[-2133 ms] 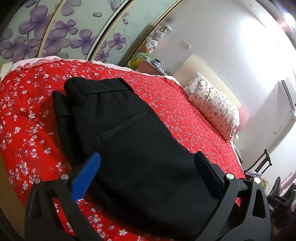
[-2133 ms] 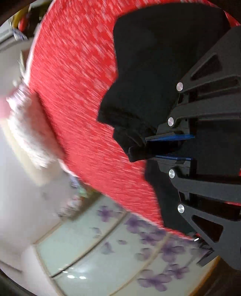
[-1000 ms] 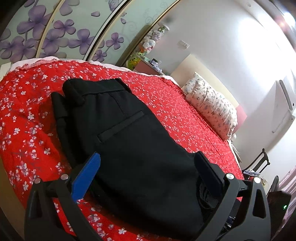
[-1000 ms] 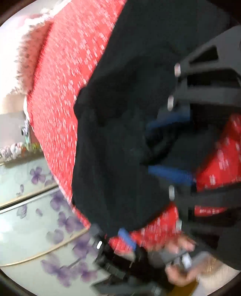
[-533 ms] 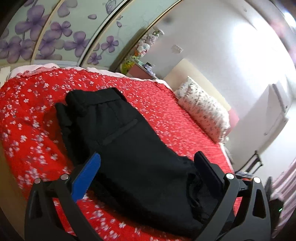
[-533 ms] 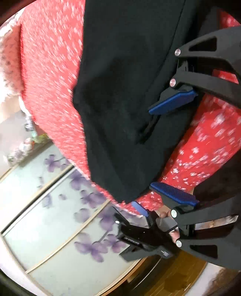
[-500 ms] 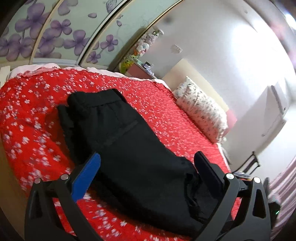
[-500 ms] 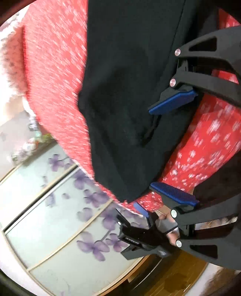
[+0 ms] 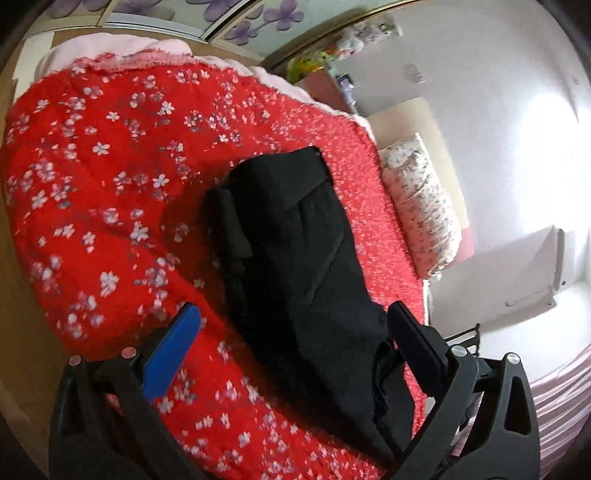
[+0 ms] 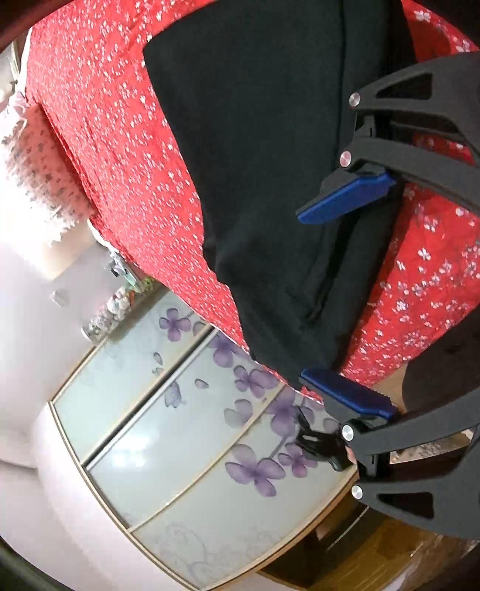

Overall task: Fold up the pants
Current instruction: 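Grasp the black trousers' edge with the left tool and lift it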

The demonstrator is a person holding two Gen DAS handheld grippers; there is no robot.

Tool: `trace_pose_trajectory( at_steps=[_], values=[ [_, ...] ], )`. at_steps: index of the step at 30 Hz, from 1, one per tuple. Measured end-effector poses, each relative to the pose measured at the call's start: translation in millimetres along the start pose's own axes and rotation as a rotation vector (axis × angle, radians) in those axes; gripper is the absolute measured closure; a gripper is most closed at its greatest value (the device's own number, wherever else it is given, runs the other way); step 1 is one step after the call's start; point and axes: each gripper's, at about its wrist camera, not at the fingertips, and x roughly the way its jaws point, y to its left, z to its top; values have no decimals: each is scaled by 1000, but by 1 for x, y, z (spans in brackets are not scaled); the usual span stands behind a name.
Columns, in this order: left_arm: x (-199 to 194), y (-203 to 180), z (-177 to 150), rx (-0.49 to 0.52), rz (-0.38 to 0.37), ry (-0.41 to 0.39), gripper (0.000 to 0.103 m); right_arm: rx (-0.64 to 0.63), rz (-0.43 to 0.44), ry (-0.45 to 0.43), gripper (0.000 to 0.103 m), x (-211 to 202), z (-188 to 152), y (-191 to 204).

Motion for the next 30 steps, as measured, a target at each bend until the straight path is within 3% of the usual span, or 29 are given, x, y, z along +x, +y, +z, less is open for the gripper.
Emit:
trace_pose_trajectory(
  at_steps=[3,9,11,16,18,22,26,30],
  values=[
    [14,-1,11,-1,47,9,2,-14,7,24,21,8,-1,4],
    [31,-7,30,-17,38,30,7,-40,-2,48,21,10,-2,5],
    [33,-17,32,2,54,42,7,-36,-1,51,11,11,-3,5],
    [20,-56,28,193,-38,12,9,-36,21,42,7,12,-3,5],
    [22,-60,30,221,-35,6,9,-38,27,45,7,13,-2,6],
    [42,-44,34,143,41,32,9,-42,32,52,7,14,-2,9],
    [62,-23,34,53,51,58,21,-45,35,50,7,12,-1,9],
    [66,-29,33,69,79,25,28,-39,35,44,7,9,-1,6]
  ],
)
